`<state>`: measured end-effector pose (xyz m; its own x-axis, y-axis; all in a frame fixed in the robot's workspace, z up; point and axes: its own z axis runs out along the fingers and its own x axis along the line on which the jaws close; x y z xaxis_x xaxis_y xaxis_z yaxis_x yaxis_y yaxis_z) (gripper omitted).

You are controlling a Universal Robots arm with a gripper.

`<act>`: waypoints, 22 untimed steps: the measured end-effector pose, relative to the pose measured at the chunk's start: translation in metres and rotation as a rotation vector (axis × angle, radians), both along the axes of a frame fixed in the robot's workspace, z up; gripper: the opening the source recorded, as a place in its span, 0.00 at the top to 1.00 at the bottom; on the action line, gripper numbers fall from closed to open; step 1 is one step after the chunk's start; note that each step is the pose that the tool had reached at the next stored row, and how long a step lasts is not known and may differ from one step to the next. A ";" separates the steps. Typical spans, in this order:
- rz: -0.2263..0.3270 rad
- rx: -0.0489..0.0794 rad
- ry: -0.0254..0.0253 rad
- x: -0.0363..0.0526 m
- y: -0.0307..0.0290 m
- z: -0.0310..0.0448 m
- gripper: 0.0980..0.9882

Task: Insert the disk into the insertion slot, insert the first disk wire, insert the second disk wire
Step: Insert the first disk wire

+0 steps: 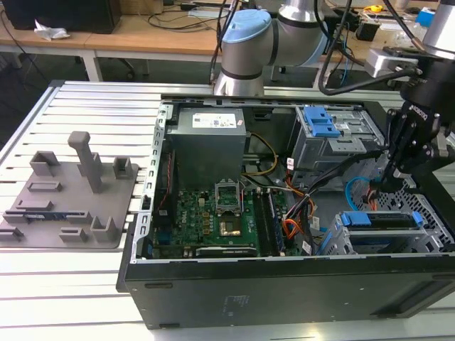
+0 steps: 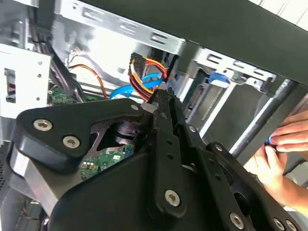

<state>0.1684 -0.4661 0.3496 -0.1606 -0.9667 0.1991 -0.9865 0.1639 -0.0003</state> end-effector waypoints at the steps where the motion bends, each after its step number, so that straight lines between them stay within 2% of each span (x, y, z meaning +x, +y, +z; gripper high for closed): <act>1: 0.003 0.000 -0.0001 0.0000 -0.0016 0.0007 0.93; 12: 0.042 0.000 -0.0011 0.0000 -0.0156 0.0024 0.93; 13: 0.044 0.004 -0.0015 -0.0001 -0.0174 0.0025 0.93; 15: 0.049 0.032 -0.0054 0.0000 -0.0227 0.0025 0.93; 16: 0.050 0.052 -0.0073 0.0000 -0.0248 0.0025 0.93; 17: 0.051 0.071 -0.0084 0.0000 -0.0266 0.0025 0.93; 20: 0.051 0.116 -0.0102 0.0000 -0.0328 0.0024 0.93; 22: 0.051 0.127 -0.0104 0.0000 -0.0362 0.0025 0.93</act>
